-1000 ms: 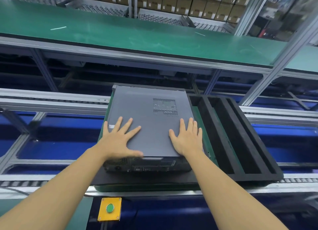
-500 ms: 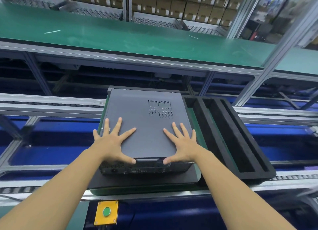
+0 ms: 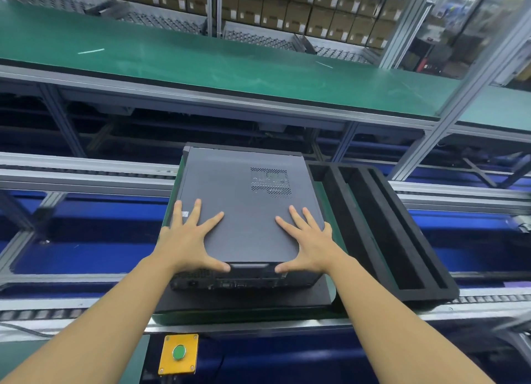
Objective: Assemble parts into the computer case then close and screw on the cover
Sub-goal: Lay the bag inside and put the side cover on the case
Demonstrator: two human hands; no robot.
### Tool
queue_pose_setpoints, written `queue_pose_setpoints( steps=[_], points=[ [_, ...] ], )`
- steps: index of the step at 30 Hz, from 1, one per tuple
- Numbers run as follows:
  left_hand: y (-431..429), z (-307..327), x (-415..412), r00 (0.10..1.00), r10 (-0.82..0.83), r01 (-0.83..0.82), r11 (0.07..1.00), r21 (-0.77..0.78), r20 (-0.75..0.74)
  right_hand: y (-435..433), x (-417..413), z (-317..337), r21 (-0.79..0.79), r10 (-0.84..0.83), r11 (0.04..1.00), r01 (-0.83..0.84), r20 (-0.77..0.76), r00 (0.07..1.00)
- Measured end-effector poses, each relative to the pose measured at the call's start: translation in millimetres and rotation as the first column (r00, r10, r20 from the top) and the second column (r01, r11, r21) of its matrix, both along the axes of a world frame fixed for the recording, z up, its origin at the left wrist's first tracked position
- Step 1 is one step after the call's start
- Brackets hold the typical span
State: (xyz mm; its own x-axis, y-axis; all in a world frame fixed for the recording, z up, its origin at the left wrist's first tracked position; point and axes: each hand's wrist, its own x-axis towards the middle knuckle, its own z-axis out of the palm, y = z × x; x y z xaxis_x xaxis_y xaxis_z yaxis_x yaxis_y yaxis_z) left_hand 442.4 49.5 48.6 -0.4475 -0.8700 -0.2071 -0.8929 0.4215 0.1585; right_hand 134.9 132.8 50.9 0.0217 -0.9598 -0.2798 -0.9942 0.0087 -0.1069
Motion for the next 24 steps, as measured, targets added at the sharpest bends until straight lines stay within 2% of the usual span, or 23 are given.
queue_pose_setpoints(
  steps=[11,15,18,24],
  points=[
    [0.9,4.1,-0.9,1.0,0.02,-0.02,0.999,0.03,-0.004,-3.8,1.5,1.4,0.013,-0.019,1.0,0.019,0.029,0.999],
    [-6.5,9.5,-5.3,0.999,0.038,-0.041,0.992,0.12,0.026,-6.2,14.6,7.5,-0.011,-0.009,1.0,0.009,-0.014,1.0],
    [-25.6,18.0,-23.6,0.985,0.159,-0.15,0.981,0.122,-0.066,-11.4,37.7,8.6,-0.096,0.082,0.992,-0.077,0.054,0.995],
    [-80.7,11.0,-67.8,0.992,0.114,-0.11,0.991,0.071,-0.057,-43.3,60.5,13.6,-0.146,0.356,0.928,-0.343,0.078,0.931]
  ],
)
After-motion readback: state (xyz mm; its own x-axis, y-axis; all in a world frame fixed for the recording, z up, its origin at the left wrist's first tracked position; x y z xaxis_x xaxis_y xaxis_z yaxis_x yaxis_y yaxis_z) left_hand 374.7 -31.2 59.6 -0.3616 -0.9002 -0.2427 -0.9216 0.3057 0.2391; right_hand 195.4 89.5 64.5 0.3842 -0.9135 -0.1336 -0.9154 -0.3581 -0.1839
